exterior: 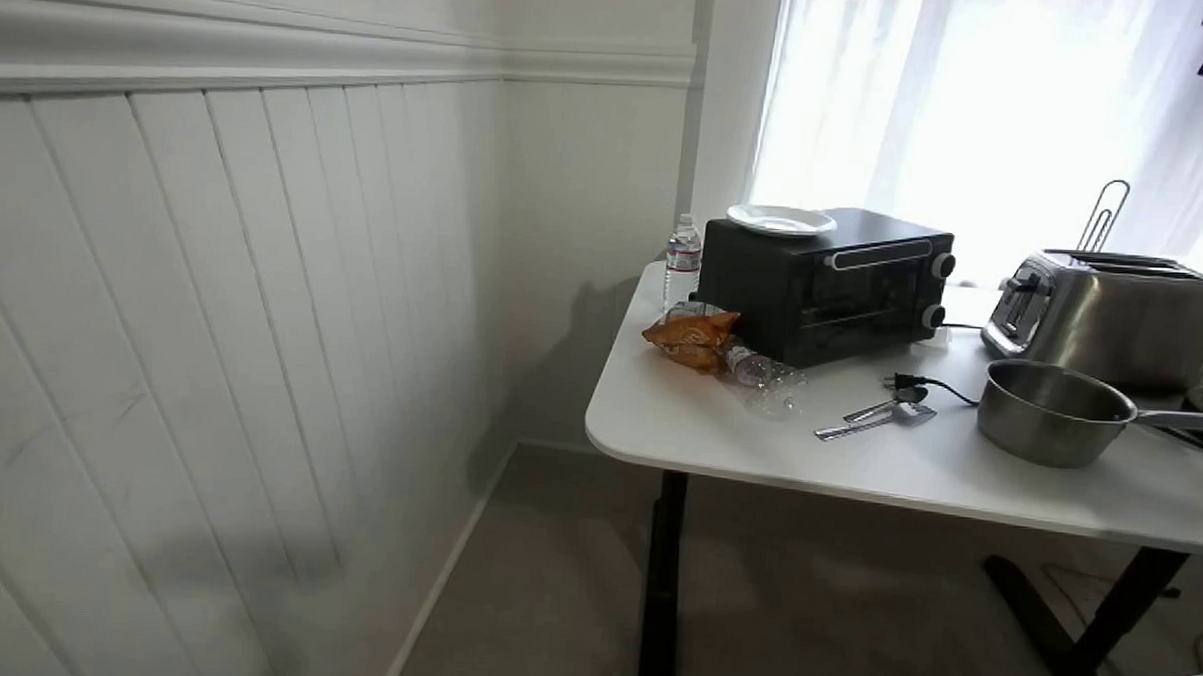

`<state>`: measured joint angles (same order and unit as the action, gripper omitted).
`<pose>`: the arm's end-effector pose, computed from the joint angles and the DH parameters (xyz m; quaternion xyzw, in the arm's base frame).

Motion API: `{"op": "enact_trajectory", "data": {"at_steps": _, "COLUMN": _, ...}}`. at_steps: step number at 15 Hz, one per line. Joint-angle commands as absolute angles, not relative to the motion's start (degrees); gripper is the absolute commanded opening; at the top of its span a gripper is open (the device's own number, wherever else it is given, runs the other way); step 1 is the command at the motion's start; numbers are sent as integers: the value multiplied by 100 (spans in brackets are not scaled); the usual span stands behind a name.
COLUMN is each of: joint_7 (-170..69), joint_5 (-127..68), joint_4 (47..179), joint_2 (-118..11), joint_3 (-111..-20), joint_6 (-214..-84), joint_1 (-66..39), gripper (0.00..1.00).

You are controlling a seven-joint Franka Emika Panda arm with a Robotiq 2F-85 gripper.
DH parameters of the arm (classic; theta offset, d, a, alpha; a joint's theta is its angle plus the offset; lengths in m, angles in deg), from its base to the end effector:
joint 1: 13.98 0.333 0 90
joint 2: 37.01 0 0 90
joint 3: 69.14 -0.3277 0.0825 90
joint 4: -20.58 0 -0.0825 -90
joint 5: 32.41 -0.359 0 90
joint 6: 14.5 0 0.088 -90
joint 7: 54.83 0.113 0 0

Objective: Put the silver spoon on the white plate on the microwave

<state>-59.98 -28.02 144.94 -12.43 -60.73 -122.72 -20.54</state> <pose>0.3934 -0.1218 0.5845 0.9948 -0.0717 0.0696 0.0188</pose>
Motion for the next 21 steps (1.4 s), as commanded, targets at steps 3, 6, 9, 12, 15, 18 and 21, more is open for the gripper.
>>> {"op": "enact_trajectory", "data": {"at_steps": 3, "joint_7": -5389, "joint_5": -3193, "joint_4": 14633, "joint_2": -1155, "joint_3": -6211, "joint_6": -12087, "joint_1": -2036, "gripper": 100}}
{"op": "enact_trajectory", "data": {"at_steps": 6, "joint_7": -4404, "joint_5": -3009, "joint_4": 14949, "joint_2": -996, "joint_3": -6551, "joint_6": -11855, "joint_1": -2150, "gripper": 100}}
{"op": "enact_trajectory", "data": {"at_steps": 9, "joint_7": -3138, "joint_5": -2893, "joint_4": 15458, "joint_2": -799, "joint_3": -6955, "joint_6": -11837, "joint_1": -2199, "gripper": 100}}
{"op": "enact_trajectory", "data": {"at_steps": 12, "joint_7": -1926, "joint_5": -3296, "joint_4": 15852, "joint_2": -684, "joint_3": -7332, "joint_6": -11639, "joint_1": -2094, "gripper": 100}}
{"op": "enact_trajectory", "data": {"at_steps": 15, "joint_7": -928, "joint_5": -3898, "joint_4": 16058, "joint_2": -846, "joint_3": -7617, "joint_6": -11593, "joint_1": -1942, "gripper": 100}}
{"op": "enact_trajectory", "data": {"at_steps": 18, "joint_7": -234, "joint_5": -4749, "joint_4": 16217, "joint_2": -1080, "joint_3": -7793, "joint_6": -11915, "joint_1": -1664, "gripper": 100}}
{"op": "enact_trajectory", "data": {"at_steps": 21, "joint_7": -174, "joint_5": -5485, "joint_4": 16310, "joint_2": -1520, "joint_3": -7931, "joint_6": -12540, "joint_1": -1308, "gripper": 100}}
